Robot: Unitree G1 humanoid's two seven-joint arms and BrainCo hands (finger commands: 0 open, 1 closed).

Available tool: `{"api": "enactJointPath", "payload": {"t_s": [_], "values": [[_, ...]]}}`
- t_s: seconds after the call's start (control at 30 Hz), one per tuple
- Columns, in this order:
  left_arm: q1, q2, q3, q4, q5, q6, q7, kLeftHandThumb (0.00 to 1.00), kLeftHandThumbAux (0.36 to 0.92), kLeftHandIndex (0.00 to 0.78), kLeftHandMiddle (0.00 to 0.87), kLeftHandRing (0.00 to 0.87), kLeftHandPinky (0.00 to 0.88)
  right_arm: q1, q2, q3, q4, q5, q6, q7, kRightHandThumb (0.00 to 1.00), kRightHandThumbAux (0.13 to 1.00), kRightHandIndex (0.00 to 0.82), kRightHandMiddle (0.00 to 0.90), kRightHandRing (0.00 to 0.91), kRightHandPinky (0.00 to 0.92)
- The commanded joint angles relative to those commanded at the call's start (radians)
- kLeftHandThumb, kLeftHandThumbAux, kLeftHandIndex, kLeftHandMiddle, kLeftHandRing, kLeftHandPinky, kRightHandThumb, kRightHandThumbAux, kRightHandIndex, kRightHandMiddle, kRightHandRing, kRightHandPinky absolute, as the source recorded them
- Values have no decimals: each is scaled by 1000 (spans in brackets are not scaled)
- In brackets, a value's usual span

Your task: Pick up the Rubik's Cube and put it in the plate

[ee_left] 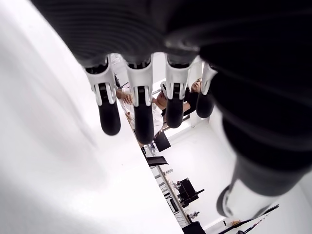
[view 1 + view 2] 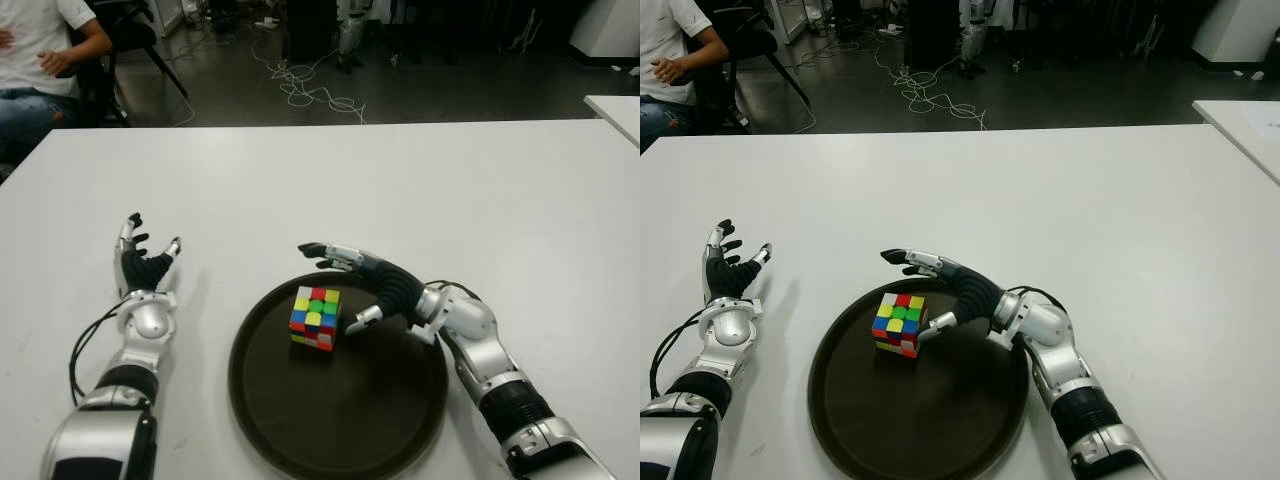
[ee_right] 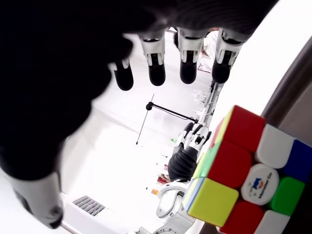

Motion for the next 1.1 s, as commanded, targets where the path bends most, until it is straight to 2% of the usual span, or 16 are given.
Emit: {"api": "enactJointPath", "payload": {"t_s": [0.43, 0.67, 0.87, 1.0, 1.1], "values": [[-1, -4, 2, -3, -4, 4, 3, 0, 739, 101, 152, 173, 217, -7, -11, -7, 1, -42, 6, -31, 0, 684, 43, 13, 0, 35], [1, -6, 5, -5, -7, 1, 1, 10, 745, 98, 144, 167, 205, -25, -25, -27, -2, -64, 34, -72, 0, 715, 36, 13, 0, 15], [2, -7, 7, -5, -9, 6, 1, 11, 752, 97, 145, 160, 186, -98, -70, -80, 93, -123, 8, -177, 0, 744, 41, 32, 12, 35], [2, -9, 10, -6, -14, 3, -4, 12, 754, 95, 139, 146, 156, -117, -81, -100, 109, -152, -1, -244, 0, 741, 28, 19, 6, 13], [3, -9, 9, -8, -12, 4, -4, 5, 747, 98, 138, 144, 154, -177, -126, -161, 210, -138, -12, -296, 0, 739, 24, 13, 1, 4]]}}
